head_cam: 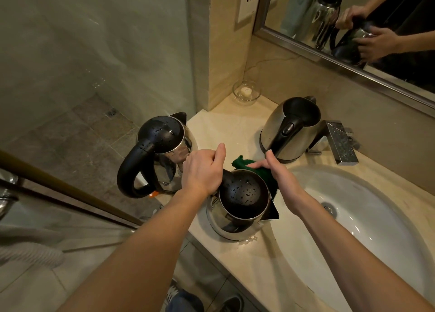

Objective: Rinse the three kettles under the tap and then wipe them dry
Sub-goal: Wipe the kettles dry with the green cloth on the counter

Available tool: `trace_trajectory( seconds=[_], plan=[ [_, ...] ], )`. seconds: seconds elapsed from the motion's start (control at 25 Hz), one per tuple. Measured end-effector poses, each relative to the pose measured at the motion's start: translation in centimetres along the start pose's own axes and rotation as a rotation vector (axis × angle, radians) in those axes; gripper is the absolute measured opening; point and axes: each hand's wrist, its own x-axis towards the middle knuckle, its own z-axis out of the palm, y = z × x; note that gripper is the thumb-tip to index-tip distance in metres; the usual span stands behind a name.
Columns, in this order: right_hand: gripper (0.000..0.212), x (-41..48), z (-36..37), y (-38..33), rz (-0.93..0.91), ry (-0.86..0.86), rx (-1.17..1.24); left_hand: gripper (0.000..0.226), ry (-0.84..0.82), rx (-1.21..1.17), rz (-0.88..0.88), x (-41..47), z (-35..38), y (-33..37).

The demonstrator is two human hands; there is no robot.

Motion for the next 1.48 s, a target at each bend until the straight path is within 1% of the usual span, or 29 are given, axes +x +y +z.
trace_trajectory(
  seconds=[0.08,0.2,0.28,0.4,0.52,0.6,0.72,0.84,1.2,1.32,1.36,1.48],
  plan=[
    [0.062,0.4,0.0,-0.4,-0.06,-0.017,-0.004,0.066,0.01,-0.01,-0.004,-0.1,0.0,0.0],
    [0.064,1.5,0.0,-0.7,-0.074,-0.064,-0.006,0.065,0.015,-0.019,-0.007,-0.2,0.0,0.1],
    [0.068,2.6,0.2,-0.6,-0.03,-0.137,-0.022,0.063,0.017,-0.021,-0.005,-0.2,-0.1,0.2],
    [0.071,4.8,0.9,-0.2,0.049,-0.241,-0.109,0.062,0.008,-0.022,0.001,-0.2,-0.2,0.3],
    [0.073,5.9,1.4,0.0,0.102,-0.288,-0.173,0.062,0.009,-0.017,-0.013,-0.2,-0.2,0.3],
    [0.074,5.7,1.3,-0.1,0.113,-0.283,-0.187,0.062,-0.002,-0.013,-0.025,-0.3,-0.3,0.3],
    [0.075,4.9,0.8,-0.3,0.103,-0.26,-0.147,0.062,-0.007,-0.009,-0.038,-0.3,-0.4,0.7],
    [0.076,3.7,0.0,-1.2,0.071,-0.2,-0.154,0.061,0.008,-0.016,-0.068,-0.1,-0.4,0.6],
    [0.062,-1.1,-1.2,-2.2,-0.054,-0.116,-0.143,0.061,0.029,0.017,-0.052,-1.1,-0.4,1.5],
    [0.051,-2.3,-0.8,-2.1,-0.109,-0.107,-0.19,0.06,0.038,0.031,-0.058,-1.4,-0.1,1.3],
    [0.051,-2.7,-0.7,-1.8,-0.145,-0.091,-0.224,0.06,0.036,0.039,-0.059,-1.4,0.0,1.3],
    [0.057,-4.0,-0.1,-1.8,-0.226,-0.034,-0.41,0.059,0.017,0.081,-0.06,-1.6,0.2,1.5]
  ],
)
